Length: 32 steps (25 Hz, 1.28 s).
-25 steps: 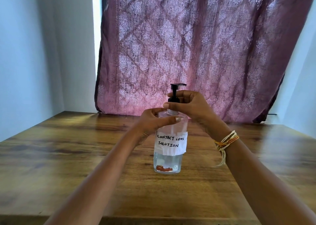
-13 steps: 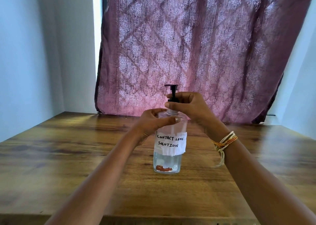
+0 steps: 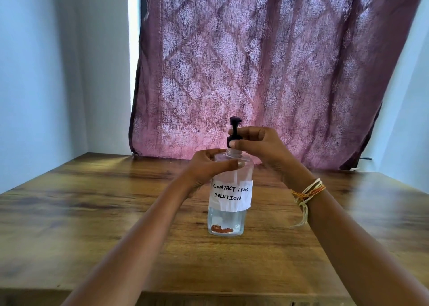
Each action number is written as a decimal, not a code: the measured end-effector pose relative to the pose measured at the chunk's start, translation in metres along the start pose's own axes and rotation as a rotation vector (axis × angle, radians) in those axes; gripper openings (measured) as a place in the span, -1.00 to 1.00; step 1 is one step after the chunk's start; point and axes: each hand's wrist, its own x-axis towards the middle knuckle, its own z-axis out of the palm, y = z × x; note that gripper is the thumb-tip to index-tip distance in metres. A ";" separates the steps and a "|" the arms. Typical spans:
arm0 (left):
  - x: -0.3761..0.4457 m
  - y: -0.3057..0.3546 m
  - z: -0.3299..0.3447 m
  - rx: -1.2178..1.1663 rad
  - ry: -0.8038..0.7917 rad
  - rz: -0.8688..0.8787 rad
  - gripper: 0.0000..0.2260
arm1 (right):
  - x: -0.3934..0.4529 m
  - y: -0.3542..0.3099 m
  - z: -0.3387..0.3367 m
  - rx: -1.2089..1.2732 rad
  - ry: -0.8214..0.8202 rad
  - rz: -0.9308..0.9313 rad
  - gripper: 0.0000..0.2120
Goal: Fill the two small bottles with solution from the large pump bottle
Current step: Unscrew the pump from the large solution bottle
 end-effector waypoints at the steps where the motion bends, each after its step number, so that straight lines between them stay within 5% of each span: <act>1: 0.000 -0.001 0.000 -0.001 -0.001 0.002 -0.50 | 0.000 0.000 -0.001 0.011 -0.021 0.000 -0.70; 7: 0.001 -0.001 -0.001 0.006 -0.004 -0.011 -0.50 | -0.002 -0.005 0.000 -0.110 0.000 -0.023 -0.77; 13: 0.001 0.002 -0.001 0.033 -0.001 -0.040 -0.22 | 0.006 -0.020 -0.010 0.043 0.016 0.005 -0.83; 20: -0.007 0.006 0.002 0.034 -0.033 -0.024 -0.40 | 0.025 -0.058 -0.027 0.222 -0.016 0.048 -0.86; 24: -0.009 0.010 0.003 0.062 -0.006 -0.043 -0.19 | 0.031 -0.091 -0.036 0.260 0.052 0.042 -0.92; 30: -0.011 0.013 0.005 0.062 0.000 -0.073 -0.69 | 0.039 -0.132 -0.050 0.247 0.171 0.009 -0.94; 32: -0.014 0.016 0.006 0.052 -0.011 -0.070 -0.69 | 0.038 -0.140 -0.054 0.271 0.215 -0.003 -0.95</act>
